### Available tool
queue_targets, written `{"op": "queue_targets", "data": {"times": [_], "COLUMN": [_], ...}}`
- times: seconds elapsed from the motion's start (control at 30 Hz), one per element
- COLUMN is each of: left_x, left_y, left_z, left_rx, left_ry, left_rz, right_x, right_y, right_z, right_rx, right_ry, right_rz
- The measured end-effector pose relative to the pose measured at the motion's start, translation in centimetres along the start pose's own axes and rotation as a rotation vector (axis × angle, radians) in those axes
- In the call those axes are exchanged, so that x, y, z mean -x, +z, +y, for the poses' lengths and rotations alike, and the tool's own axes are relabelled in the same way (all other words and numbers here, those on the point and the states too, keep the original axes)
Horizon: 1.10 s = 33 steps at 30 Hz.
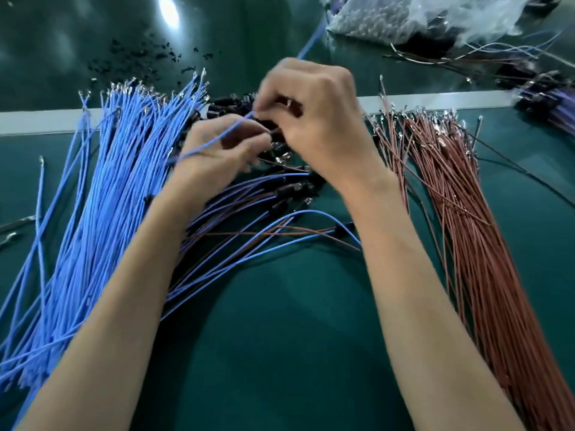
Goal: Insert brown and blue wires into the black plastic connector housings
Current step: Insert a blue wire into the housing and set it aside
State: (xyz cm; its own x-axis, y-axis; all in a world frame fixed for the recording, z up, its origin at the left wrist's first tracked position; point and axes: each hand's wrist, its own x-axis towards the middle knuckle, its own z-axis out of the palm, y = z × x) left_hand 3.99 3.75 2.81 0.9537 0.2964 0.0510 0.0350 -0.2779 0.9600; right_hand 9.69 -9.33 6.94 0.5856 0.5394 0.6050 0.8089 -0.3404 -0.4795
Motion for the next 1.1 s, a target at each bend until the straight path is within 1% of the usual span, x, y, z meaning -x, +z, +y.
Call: {"op": "queue_targets", "data": {"times": [0.03, 0.1, 0.13, 0.17, 0.2, 0.3, 0.37, 0.4, 0.47, 0.5, 0.6, 0.63, 0.7, 0.83, 1.0, 1.1], "left_x": [-0.2, -0.6, -0.8, -0.8, -0.8, 0.0, 0.4, 0.4, 0.4, 0.4, 0.4, 0.4, 0.5, 0.8, 0.7, 0.7], "left_y": [-0.4, -1.8, -2.5, -3.1, -3.6, -4.1, -3.7, -3.4, -2.8, -2.6, -2.5, -2.5, -2.2, -0.9, -0.5, -0.5], "left_z": [0.3, 0.4, 0.3, 0.3, 0.1, 0.2, 0.3, 0.3, 0.4, 0.4, 0.7, 0.9, 1.1, 1.1, 0.6, 0.5], "left_rx": [0.204, 0.472, 0.572, 0.623, 0.649, 0.549, 0.473, 0.451, 0.383, 0.333, 0.213, 0.196, 0.17, 0.221, 0.293, 0.327], "left_ry": [-0.077, -0.203, -0.254, -0.29, -0.306, -0.271, -0.238, -0.23, -0.204, -0.187, -0.087, -0.054, -0.013, -0.085, -0.109, -0.1], "left_rz": [0.009, 0.117, 0.135, 0.119, 0.052, -0.231, -0.35, -0.379, -0.393, -0.373, -0.247, -0.239, -0.279, -0.373, -0.396, -0.395], "right_x": [0.3, 1.6, 2.2, 2.4, 2.7, 3.0, 3.0, 2.9, 2.9, 2.9, 2.9, 2.9, 3.1, 3.0, 2.9, 2.8], "right_y": [-0.4, -1.7, -2.1, -2.0, -1.7, -1.3, -0.9, -0.6, -0.2, -0.1, -0.4, -0.5, -0.7, -0.6, -0.2, 0.0], "right_z": [0.5, 2.4, 3.3, 3.7, 4.1, 5.2, 5.7, 5.8, 6.0, 6.1, 6.1, 6.1, 5.8, 5.1, 4.9, 4.6], "right_rx": [0.029, 0.052, 0.054, 0.066, 0.069, 0.05, 0.063, 0.071, 0.079, 0.072, 0.006, -0.017, -0.061, -0.102, -0.144, -0.178], "right_ry": [0.07, 0.178, 0.22, 0.244, 0.254, 0.321, 0.374, 0.396, 0.437, 0.455, 0.466, 0.461, 0.445, 0.382, 0.438, 0.471], "right_rz": [0.001, 0.014, -0.009, -0.047, -0.081, -0.131, -0.125, -0.114, -0.09, -0.079, -0.071, -0.079, -0.101, -0.119, -0.096, -0.036]}}
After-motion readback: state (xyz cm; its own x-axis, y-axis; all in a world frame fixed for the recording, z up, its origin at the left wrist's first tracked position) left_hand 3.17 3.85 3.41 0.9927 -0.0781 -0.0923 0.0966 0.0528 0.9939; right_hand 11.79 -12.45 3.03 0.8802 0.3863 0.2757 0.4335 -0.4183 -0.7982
